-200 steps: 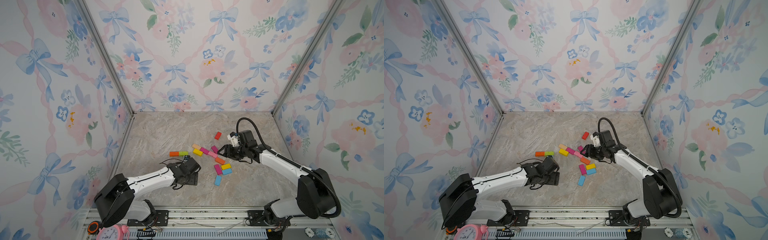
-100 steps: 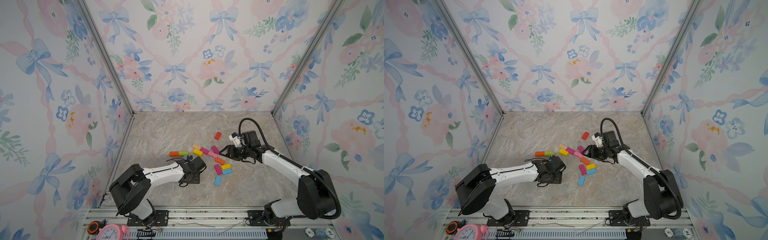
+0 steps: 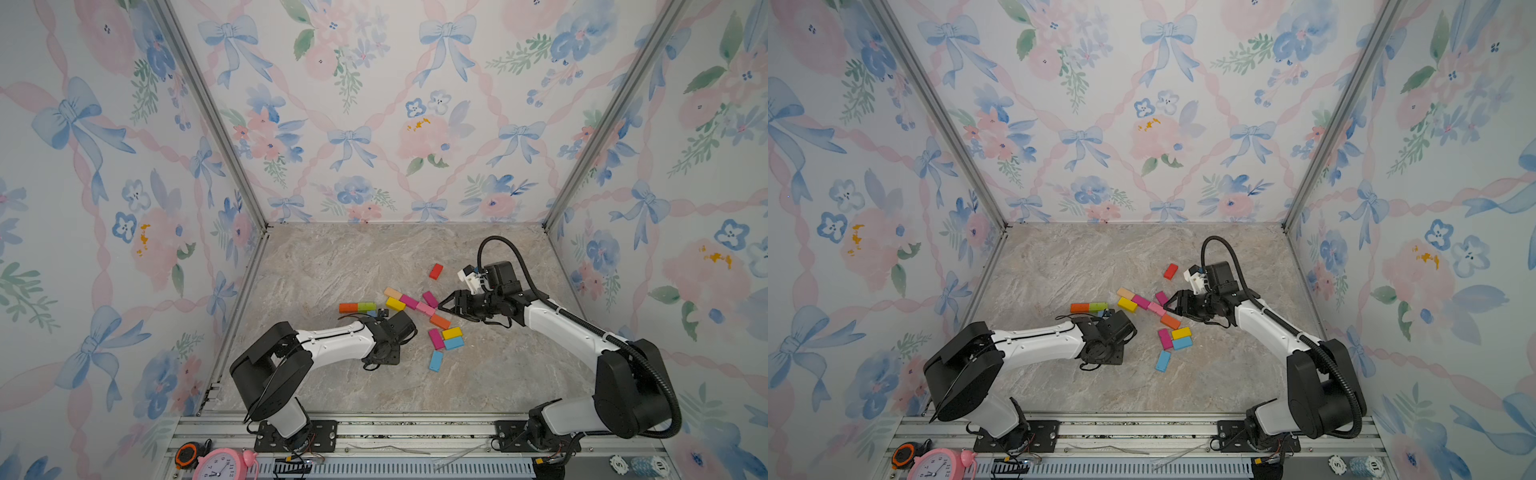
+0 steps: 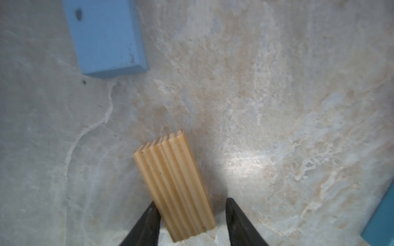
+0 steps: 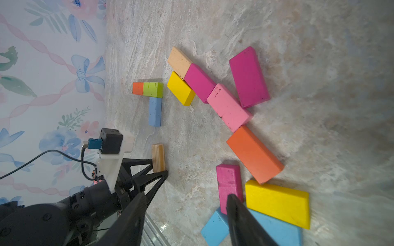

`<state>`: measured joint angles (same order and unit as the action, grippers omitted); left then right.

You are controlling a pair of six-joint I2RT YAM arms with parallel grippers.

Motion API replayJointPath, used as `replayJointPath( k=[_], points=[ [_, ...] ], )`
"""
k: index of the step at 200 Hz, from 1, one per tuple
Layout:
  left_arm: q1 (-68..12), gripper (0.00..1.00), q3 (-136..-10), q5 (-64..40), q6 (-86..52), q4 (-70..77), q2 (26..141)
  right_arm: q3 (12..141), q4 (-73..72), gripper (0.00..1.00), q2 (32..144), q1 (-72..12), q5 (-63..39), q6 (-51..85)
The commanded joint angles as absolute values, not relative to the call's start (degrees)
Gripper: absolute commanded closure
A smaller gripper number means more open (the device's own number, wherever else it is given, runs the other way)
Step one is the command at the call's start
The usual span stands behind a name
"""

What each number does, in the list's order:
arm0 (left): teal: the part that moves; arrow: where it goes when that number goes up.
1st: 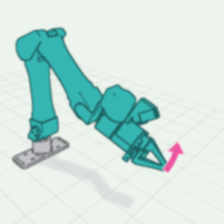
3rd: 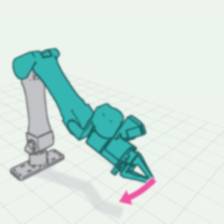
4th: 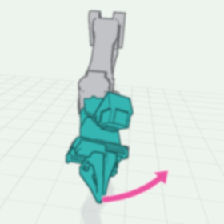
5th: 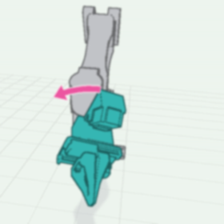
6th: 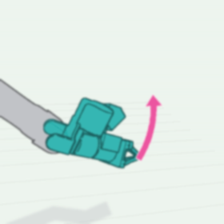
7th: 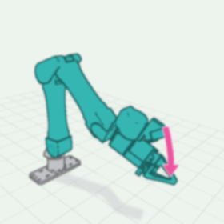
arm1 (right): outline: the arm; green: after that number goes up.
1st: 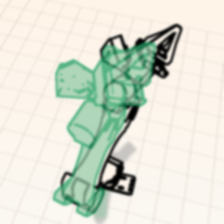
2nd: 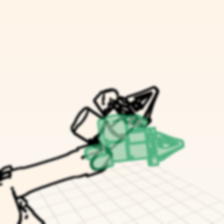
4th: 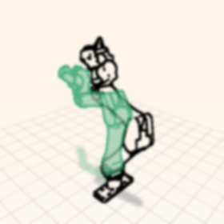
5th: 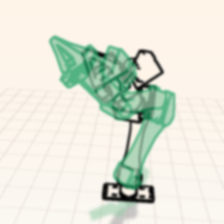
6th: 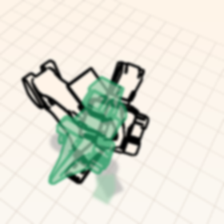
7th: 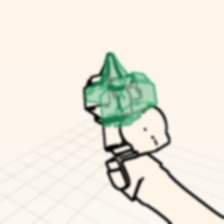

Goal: Assemble the number 7 with building blocks
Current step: Assemble the building block at the center of the board.

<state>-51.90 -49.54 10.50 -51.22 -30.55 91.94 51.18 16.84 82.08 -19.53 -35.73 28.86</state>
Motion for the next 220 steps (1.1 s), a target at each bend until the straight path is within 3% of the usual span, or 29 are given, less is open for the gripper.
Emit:
replayJointPath(
  k=[1, 35, 72, 173, 220],
  points=[
    [-51.47, 0.57, -49.01, 9.92, -50.85, -32.08, 92.87, 50.47, 16.61, 0.38, 82.67, -19.16, -36.74, 27.80],
    [-50.06, 0.69, -47.86, 9.67, -50.11, -32.08, 91.45, 50.47, 16.70, 0.38, 82.88, -19.08, -36.74, 27.77],
    [-48.56, 0.73, -46.35, 9.23, -49.14, -32.14, 89.33, 50.57, 17.05, 0.38, 82.79, -19.16, -36.65, 27.52],
    [-42.63, 0.74, -36.93, 4.89, -46.35, -28.58, 76.52, 50.97, 18.08, 0.38, 83.14, -18.87, -35.63, 27.02],
    [-38.61, 0.75, -35.73, 0.77, -43.48, -25.09, 76.23, 50.89, 18.64, 0.38, 82.53, -18.31, -35.16, 26.68]
  ],
)
